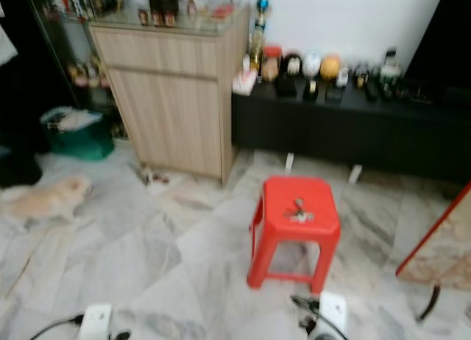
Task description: Hang keys on a hook
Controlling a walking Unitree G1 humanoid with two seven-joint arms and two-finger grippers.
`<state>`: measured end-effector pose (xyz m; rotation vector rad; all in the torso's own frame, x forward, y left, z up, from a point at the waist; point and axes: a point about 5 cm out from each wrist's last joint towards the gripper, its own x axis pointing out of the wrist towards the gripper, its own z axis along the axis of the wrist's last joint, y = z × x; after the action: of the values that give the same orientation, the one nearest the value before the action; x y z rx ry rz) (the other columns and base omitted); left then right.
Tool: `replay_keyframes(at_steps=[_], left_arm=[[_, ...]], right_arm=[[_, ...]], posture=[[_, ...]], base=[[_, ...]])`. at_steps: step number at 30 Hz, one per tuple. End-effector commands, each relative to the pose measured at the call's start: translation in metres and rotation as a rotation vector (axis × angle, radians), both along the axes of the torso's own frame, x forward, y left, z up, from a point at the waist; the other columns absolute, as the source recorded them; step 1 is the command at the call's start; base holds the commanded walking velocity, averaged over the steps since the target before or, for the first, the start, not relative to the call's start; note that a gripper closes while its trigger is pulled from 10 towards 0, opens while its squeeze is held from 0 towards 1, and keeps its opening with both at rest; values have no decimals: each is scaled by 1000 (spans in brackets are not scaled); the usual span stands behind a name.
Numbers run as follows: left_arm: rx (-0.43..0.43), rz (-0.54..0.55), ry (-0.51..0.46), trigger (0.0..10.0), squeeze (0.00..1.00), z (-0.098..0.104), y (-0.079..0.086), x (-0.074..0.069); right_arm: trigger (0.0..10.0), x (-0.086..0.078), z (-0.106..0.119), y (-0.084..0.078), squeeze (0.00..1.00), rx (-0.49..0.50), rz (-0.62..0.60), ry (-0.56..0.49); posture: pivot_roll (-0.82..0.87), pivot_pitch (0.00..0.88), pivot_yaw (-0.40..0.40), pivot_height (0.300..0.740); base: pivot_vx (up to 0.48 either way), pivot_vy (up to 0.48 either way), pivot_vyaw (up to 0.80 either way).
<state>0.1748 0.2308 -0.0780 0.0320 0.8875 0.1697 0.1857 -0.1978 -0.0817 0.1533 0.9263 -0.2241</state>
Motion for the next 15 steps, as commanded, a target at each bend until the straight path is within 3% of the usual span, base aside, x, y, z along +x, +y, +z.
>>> replay_keyframes(at_steps=[1, 13, 15], left_arm=[[-20, 2, 4, 10000, 0, -2, -8, 1], [-37, 10, -3, 10000, 0, -2, -9, 2], [-38, 8, -3, 10000, 0, -2, -9, 1]], right_arm=[[10000, -5, -1, -11, 0, -25, -15, 16], [10000, -6, -1, -9, 0, -33, 12, 22], [10000, -6, -1, -9, 0, -23, 4, 13]], posture=[[40, 0, -12, 740], [38, 0, -8, 740], [38, 0, -7, 740]], base=[[0, 0, 0], [0, 0, 0], [249, 0, 547]])
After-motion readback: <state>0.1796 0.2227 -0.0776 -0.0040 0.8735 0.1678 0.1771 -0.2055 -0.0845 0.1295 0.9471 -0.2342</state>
